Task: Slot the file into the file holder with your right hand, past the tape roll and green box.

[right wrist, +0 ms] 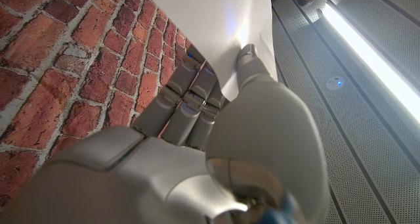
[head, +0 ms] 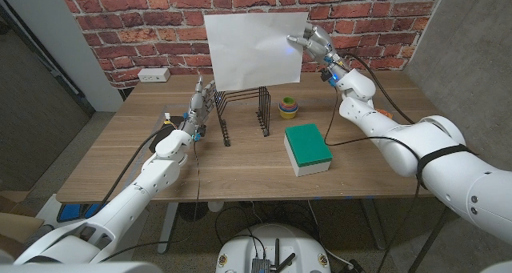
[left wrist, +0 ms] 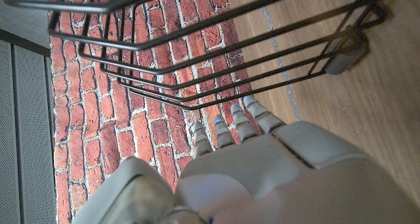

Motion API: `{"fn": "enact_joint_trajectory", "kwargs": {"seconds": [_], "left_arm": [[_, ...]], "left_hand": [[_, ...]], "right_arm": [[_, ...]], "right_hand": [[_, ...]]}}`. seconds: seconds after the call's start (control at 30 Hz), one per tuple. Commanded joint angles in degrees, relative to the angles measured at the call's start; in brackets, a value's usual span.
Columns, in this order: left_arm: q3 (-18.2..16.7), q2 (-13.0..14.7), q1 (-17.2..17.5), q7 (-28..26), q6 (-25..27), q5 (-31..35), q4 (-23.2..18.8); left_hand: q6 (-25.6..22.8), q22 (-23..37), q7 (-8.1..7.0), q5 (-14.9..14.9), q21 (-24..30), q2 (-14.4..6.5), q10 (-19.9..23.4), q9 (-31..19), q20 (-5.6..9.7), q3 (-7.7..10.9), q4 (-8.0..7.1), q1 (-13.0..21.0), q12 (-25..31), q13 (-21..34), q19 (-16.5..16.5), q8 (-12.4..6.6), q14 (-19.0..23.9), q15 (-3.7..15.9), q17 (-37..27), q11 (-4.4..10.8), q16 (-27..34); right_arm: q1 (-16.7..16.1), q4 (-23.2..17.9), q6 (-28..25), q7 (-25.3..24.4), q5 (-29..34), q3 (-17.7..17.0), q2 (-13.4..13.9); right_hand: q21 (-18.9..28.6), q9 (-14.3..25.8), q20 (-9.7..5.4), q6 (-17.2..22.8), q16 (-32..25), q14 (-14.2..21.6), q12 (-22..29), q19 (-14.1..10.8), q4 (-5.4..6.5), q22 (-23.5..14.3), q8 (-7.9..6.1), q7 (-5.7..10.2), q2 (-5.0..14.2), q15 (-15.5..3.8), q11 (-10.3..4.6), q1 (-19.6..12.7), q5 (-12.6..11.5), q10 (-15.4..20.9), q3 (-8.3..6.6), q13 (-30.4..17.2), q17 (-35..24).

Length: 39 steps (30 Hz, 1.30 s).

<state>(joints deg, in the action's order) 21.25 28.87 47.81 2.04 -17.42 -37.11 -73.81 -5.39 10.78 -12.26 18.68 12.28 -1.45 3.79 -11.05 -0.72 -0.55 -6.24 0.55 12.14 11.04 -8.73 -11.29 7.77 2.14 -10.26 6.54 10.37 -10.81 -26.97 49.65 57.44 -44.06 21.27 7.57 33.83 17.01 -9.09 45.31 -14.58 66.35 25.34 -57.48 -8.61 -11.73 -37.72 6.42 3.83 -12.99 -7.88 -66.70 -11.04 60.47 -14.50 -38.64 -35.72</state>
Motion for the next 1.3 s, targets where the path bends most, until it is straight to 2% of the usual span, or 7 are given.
{"fn": "enact_joint_trajectory", "kwargs": {"seconds": [0.03, 0.7, 1.3], "left_arm": [[0.0, 0.0, 0.0, 0.0, 0.0, 0.0, 0.0], [0.0, 0.0, 0.0, 0.0, 0.0, 0.0, 0.1], [0.0, 0.0, 0.0, 0.0, 0.0, 0.0, 0.1]], "left_hand": [[-0.1, 0.3, -0.31, 0.6, 0.1, -0.4, 0.0, -0.2, -0.1, 0.24, -0.21, -0.1, 0.1, 0.3, -0.2, -0.11, 0.4, 0.21, -0.1, 0.5, 0.3], [-0.1, 0.3, -0.3, 0.6, 0.1, -0.3, -0.1, -0.2, -0.11, 0.26, -0.21, -0.1, 0.1, 0.3, -0.3, -0.11, 0.4, 0.18, -0.1, 0.44, 0.3], [-0.1, 0.3, -0.3, 0.6, 0.1, -0.3, 0.0, -0.2, -0.06, 0.26, -0.21, -0.1, 0.1, 0.3, -0.2, -0.1, 0.4, 0.28, -0.1, 0.45, 0.3]], "right_arm": [[2.9, 5.9, -0.6, -0.4, 2.7, -1.2, -1.8], [4.4, 6.9, -5.2, -3.4, 7.1, -3.4, -2.9], [5.0, 7.1, -8.6, -4.8, 9.9, -4.4, -3.9]], "right_hand": [[0.5, 0.1, -2.76, 0.2, 0.3, -0.5, -0.1, 0.6, 0.09, 0.1, -0.29, 0.65, 0.37, -0.5, -4.11, -0.2, -0.2, 4.3, 0.08, -0.1, -0.4], [0.9, -0.1, -2.78, 0.3, 0.5, -1.0, -0.3, 1.6, 0.15, 0.1, -0.37, 0.88, 0.6, -0.46, -4.1, -0.1, -0.3, 4.4, 0.14, -0.6, -0.6], [1.4, -0.2, -2.75, 0.3, 0.7, -1.2, -0.6, 2.0, 0.2, 0.2, -0.36, 0.43, 0.65, -0.44, -4.12, 0.1, -0.3, 4.3, 0.28, -0.9, -0.9]]}}
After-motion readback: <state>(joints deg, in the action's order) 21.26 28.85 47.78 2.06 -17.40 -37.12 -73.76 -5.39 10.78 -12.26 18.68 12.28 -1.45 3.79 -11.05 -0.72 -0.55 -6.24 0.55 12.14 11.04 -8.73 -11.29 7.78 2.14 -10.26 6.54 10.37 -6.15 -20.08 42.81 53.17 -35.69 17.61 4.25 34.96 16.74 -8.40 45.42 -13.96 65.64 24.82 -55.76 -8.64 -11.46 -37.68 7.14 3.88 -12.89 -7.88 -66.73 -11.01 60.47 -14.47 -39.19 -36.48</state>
